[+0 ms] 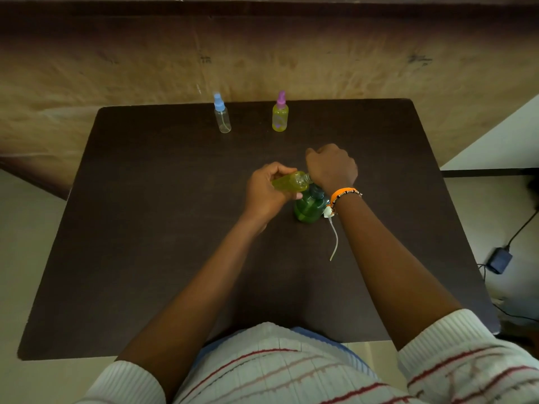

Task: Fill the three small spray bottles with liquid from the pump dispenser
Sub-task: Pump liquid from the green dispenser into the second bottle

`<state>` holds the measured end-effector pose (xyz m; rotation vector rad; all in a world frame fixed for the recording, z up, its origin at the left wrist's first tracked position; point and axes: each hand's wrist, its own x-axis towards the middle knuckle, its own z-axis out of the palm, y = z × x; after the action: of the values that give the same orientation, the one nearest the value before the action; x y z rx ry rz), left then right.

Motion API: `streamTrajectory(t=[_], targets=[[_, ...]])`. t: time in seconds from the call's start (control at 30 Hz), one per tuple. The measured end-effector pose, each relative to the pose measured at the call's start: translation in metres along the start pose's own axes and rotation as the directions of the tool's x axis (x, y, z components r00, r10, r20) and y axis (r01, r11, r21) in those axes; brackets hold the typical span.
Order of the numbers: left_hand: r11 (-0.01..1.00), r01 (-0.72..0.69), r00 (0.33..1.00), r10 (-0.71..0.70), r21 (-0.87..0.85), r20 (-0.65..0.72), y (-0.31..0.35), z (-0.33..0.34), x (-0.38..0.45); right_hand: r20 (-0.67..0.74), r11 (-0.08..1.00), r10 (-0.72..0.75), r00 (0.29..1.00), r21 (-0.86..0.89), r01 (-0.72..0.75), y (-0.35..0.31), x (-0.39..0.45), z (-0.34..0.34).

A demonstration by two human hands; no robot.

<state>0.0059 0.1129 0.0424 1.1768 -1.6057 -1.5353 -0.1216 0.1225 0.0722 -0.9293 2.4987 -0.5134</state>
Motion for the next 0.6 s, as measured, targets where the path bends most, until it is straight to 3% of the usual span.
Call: streamTrajectory(t=[0.2, 0.6], targets=[[1.000, -0.004, 1.000, 0.004, -0.007, 0.010, 0.0036, -0.0007, -0.0014, 0.101, 0.999, 0.036, 0.994, -0.040, -0.032, -0.0036, 0.0038, -0.0063], [1.000, 0.014, 1.000, -0.015, -0.025, -0.007, -0.0011, 0.0033, 0.0007, -0.030, 0.999, 0.032, 0.999, 0.037, -0.031, 0.0022, 0.0054, 0.0026]])
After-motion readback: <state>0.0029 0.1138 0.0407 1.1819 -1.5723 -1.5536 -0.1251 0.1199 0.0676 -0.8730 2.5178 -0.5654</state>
